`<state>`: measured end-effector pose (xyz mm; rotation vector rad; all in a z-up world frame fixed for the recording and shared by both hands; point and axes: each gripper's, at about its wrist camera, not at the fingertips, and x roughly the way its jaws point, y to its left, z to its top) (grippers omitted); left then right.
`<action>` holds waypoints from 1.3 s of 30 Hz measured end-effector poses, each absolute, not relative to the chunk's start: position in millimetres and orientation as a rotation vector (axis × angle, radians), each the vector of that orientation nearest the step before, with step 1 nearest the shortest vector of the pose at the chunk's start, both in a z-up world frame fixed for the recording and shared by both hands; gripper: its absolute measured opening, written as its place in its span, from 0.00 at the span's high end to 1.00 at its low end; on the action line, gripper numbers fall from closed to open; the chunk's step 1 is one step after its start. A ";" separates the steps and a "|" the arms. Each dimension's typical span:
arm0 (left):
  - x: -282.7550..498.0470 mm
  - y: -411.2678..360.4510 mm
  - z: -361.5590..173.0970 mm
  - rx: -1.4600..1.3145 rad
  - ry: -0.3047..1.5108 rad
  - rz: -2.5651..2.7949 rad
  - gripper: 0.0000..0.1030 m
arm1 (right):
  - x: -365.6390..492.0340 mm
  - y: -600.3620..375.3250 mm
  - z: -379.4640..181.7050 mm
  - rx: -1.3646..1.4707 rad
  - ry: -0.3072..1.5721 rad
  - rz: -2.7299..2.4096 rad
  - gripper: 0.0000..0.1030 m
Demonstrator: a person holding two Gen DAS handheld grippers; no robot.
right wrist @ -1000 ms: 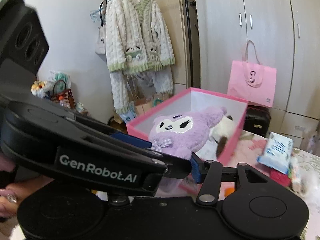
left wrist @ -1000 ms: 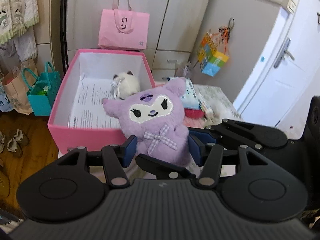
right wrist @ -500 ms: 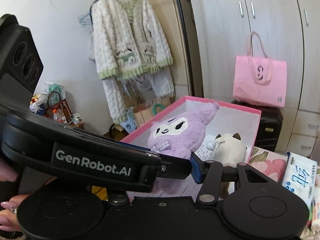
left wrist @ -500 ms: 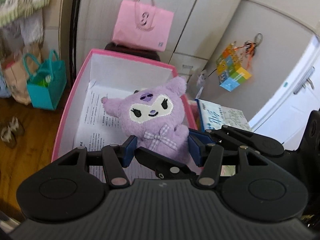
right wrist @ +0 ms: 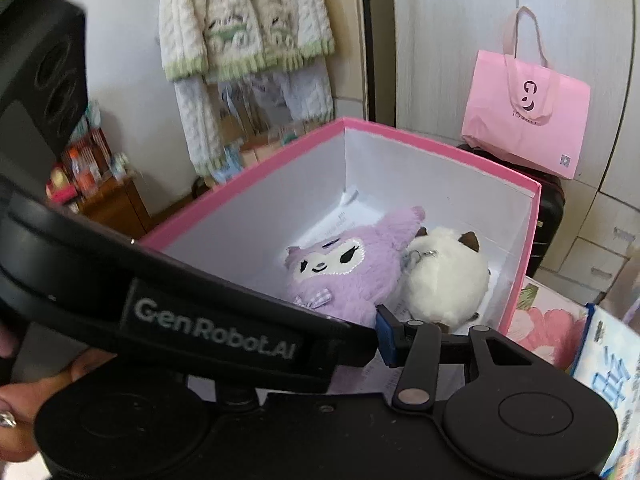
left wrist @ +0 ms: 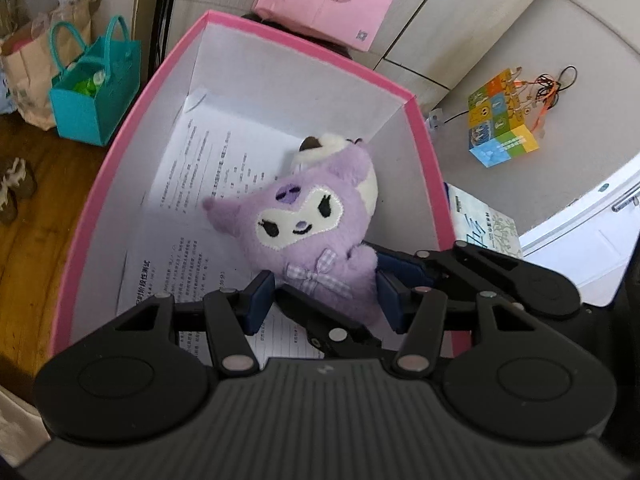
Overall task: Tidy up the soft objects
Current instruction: 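Carry the purple plush with the left gripper into the pink shoebox, then open the left gripper beside the cat plush and withdraw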
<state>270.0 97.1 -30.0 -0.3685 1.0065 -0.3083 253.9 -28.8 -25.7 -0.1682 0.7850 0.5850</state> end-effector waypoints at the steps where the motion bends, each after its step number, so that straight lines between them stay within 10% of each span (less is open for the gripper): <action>1: 270.9 97.7 -30.3 -0.365 1.002 -0.299 0.48 | 253.7 -27.9 -25.4 -0.197 0.787 0.571 0.49; 39: 82.4 57.2 87.3 -0.006 0.630 -0.475 0.35 | 90.2 -132.3 68.8 -0.225 0.541 0.556 0.37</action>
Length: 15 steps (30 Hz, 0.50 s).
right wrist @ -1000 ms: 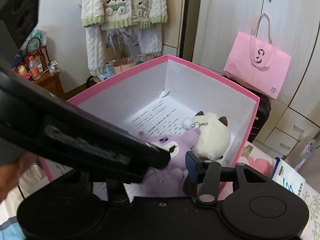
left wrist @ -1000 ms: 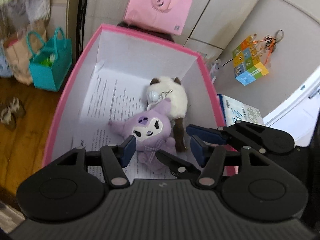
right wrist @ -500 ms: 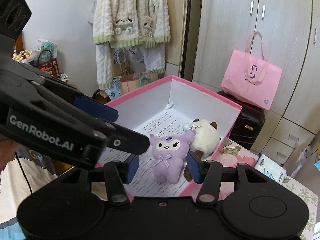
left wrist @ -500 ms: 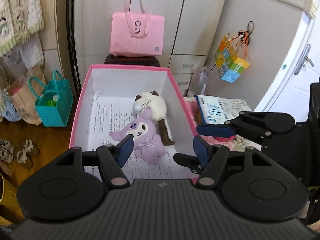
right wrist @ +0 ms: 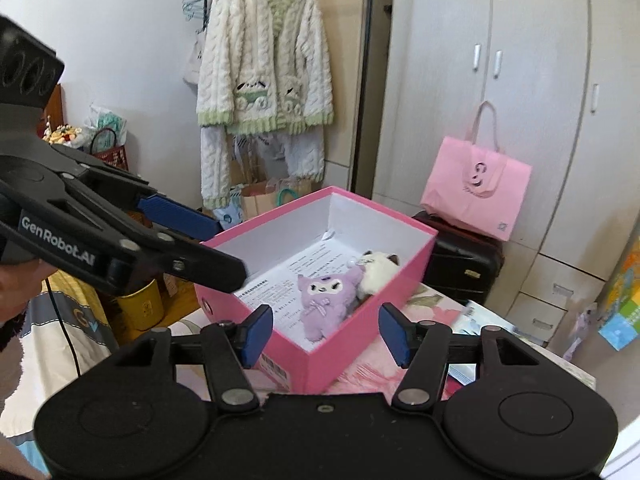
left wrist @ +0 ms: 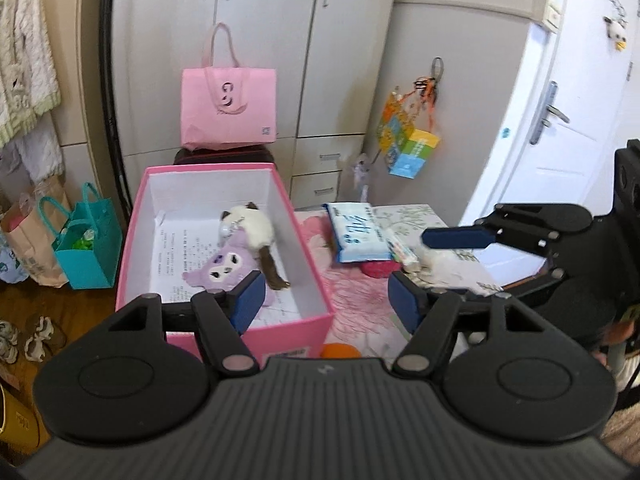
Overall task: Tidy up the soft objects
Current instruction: 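Open the left gripper beside the cat plush and withdraw, then grasp the orange makeup sponge with the left gripper while the right gripper grasps the white mesh bath puff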
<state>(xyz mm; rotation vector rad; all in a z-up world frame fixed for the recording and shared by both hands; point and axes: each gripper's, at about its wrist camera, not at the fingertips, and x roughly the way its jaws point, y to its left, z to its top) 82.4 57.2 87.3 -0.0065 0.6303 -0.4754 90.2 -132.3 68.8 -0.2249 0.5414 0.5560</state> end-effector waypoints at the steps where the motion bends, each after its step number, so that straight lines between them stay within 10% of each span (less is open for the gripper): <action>1: 77.8 54.1 87.1 0.002 0.627 -0.482 0.35 | 84.8 -139.1 69.8 -0.221 0.535 0.548 0.37; 15: 57.9 8.3 40.2 0.043 0.713 -0.559 0.34 | 46.0 -235.8 44.2 -0.078 0.524 0.389 0.34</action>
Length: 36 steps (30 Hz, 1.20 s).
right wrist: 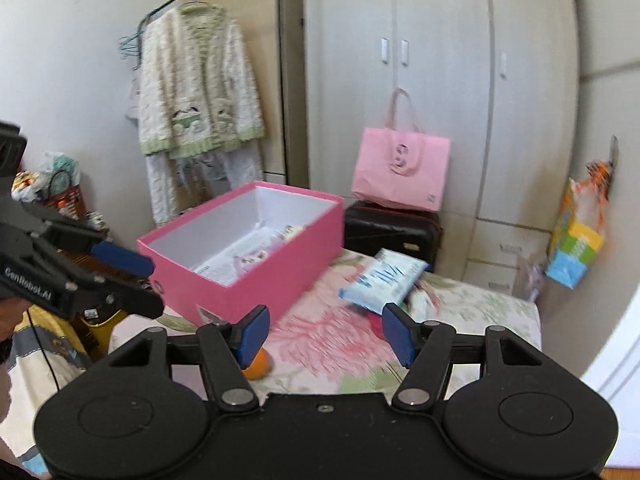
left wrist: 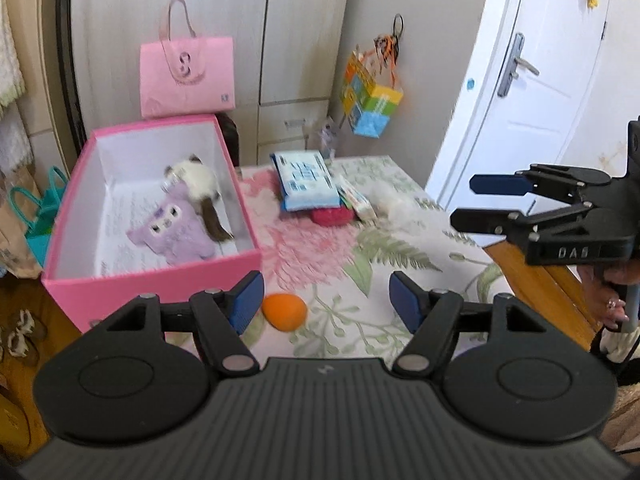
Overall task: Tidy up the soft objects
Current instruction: 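Grasp the orange makeup sponge with the left gripper while the right gripper grasps the white mesh bath puff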
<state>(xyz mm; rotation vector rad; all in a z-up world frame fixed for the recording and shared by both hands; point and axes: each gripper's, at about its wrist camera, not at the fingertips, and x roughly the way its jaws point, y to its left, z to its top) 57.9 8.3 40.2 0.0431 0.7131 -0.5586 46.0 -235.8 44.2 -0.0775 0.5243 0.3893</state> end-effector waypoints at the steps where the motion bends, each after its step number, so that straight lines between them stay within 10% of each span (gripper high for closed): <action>1: 58.3 6.1 35.4 0.044 0.724 -0.558 0.34 | 46.3 -241.7 39.1 -0.067 0.532 0.378 0.34; 36: 94.3 -40.8 -89.2 0.008 0.714 -0.304 0.32 | 151.0 -308.6 -85.9 -0.112 0.532 0.191 0.32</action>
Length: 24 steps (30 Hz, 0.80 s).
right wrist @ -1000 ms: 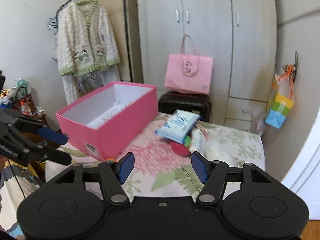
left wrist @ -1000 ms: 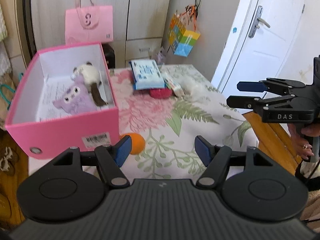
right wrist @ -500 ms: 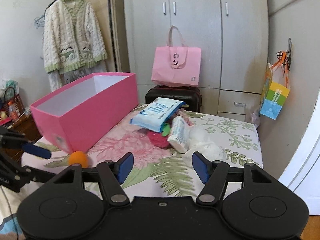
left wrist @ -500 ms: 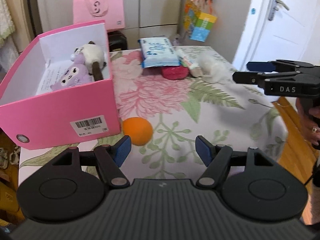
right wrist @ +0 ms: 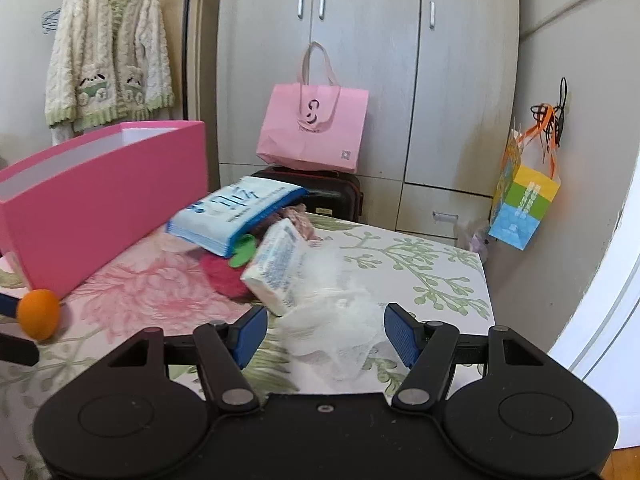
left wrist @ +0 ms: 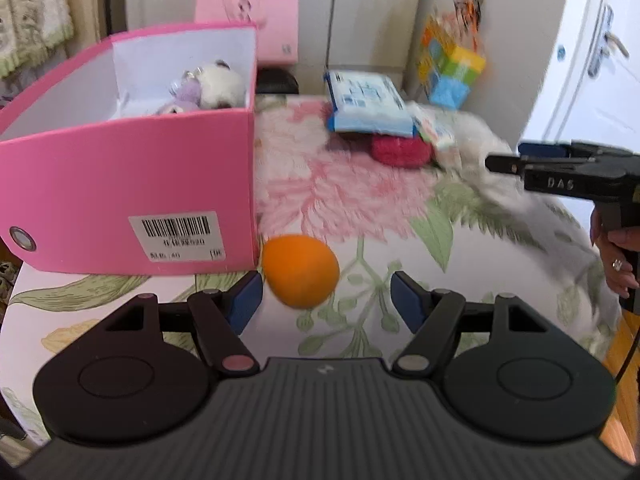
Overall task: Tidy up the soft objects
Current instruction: 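Grasp the orange makeup sponge with the left gripper while the right gripper grasps the white mesh bath puff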
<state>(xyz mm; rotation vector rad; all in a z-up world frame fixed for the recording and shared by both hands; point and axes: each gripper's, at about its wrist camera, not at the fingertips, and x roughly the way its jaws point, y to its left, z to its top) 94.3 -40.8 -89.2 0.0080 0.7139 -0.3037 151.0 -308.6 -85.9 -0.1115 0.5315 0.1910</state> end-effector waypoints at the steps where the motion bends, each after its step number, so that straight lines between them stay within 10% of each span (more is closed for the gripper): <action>1: 92.8 -43.2 -90.2 0.021 0.693 -0.299 0.32 | 154.4 -310.3 -87.8 -0.114 0.530 0.188 0.32; 14: 97.8 -52.7 -108.6 0.012 0.641 -0.193 0.41 | 186.5 -321.3 -106.2 -0.024 0.601 0.216 0.27; 19: 98.0 -51.3 -108.8 0.030 0.627 -0.166 0.61 | 179.3 -325.9 -108.9 0.001 0.614 0.208 0.64; 24: 98.1 -47.5 -108.0 0.007 0.631 -0.173 0.62 | 161.4 -320.1 -107.0 -0.024 0.600 0.163 0.72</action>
